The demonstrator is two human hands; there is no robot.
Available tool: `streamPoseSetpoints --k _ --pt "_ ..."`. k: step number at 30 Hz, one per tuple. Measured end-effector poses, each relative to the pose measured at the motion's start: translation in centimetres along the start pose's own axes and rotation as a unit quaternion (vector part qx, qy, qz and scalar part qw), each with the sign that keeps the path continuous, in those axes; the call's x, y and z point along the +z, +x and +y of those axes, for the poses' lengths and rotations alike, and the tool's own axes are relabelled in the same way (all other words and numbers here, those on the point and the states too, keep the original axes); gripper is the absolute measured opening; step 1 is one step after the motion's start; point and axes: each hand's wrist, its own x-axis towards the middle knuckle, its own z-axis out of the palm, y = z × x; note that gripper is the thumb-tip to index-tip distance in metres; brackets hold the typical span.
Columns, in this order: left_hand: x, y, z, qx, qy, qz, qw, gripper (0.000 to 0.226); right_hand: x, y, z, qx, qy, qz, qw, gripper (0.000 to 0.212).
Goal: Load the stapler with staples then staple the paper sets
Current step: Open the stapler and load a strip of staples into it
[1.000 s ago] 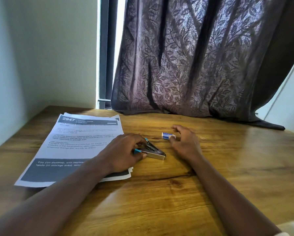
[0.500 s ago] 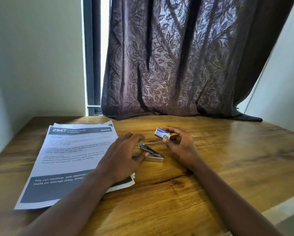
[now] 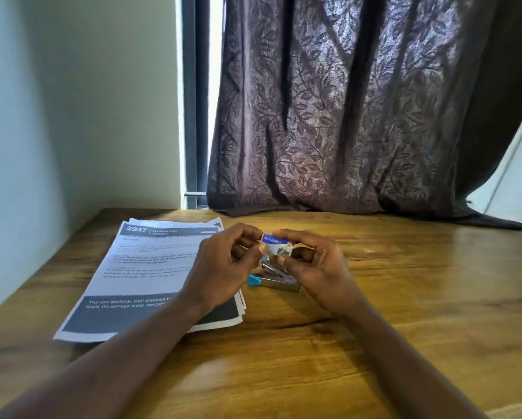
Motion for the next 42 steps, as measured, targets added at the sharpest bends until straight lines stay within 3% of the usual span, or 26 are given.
streamPoseSetpoints --k 4,7,9,26,32,42 --pt "-0.3 0.2 -0.1 -0.042 -0.012 0.002 0.999 0.017 0.3 -0.2 -0.5 0.046 0.084 -0.034 0.995 0.045" --pt "-0.4 0.4 0.0 -0.089 -0.075 -0.008 0.993 0.016 0.0 -0.2 -0.7 0.118 0.237 -0.051 0.963 0.044" --pt "-0.5 0.3 0.2 -0.111 -0.123 -0.015 0.986 0.018 -0.1 -0.1 -0.7 0.128 0.263 -0.051 0.955 0.037" --pt "-0.8 0.6 -0.3 -0.181 -0.265 -0.055 0.945 0.027 -0.4 0.0 -1.7 0.22 0.324 0.028 0.92 0.024" --pt "-0.9 0.4 0.0 -0.138 -0.213 -0.048 0.966 0.02 -0.8 0.2 -1.5 0.249 0.33 0.037 0.91 0.019" --pt "-0.8 0.4 0.2 -0.153 -0.197 -0.045 0.967 0.021 -1.0 0.1 -1.6 0.257 0.342 0.018 0.904 0.025"
